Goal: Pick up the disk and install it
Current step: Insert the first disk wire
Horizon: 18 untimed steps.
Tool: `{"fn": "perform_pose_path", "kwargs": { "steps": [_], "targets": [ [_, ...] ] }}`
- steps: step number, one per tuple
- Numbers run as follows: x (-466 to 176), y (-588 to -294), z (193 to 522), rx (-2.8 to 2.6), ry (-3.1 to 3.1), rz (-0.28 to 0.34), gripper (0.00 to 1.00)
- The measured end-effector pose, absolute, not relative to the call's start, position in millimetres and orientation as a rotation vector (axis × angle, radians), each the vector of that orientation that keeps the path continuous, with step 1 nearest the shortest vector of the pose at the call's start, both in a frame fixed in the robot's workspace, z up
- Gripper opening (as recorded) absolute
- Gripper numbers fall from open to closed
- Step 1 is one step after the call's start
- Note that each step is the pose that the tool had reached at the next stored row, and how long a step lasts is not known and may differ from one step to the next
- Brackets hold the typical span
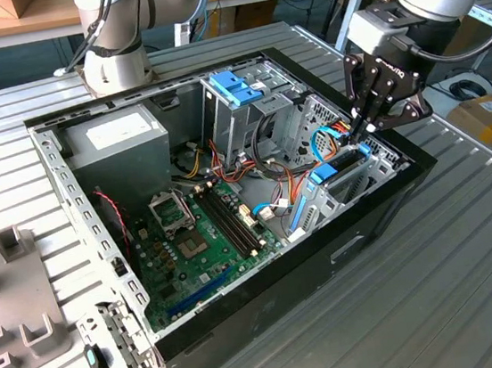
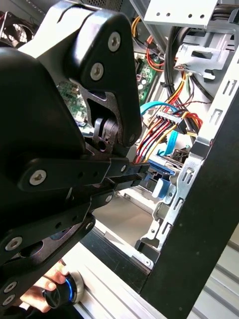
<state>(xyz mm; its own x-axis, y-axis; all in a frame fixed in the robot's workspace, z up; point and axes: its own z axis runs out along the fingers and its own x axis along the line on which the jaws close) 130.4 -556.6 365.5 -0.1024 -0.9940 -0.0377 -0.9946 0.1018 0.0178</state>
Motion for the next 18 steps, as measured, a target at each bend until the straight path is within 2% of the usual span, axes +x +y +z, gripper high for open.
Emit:
{"fn": "perform_pose_path", "kwargs": {
  "steps": [18],
  "targets": [
    [126.3, -559.2, 358.3, -2.089, 2.315, 0.071, 0.17]
  ]
}}
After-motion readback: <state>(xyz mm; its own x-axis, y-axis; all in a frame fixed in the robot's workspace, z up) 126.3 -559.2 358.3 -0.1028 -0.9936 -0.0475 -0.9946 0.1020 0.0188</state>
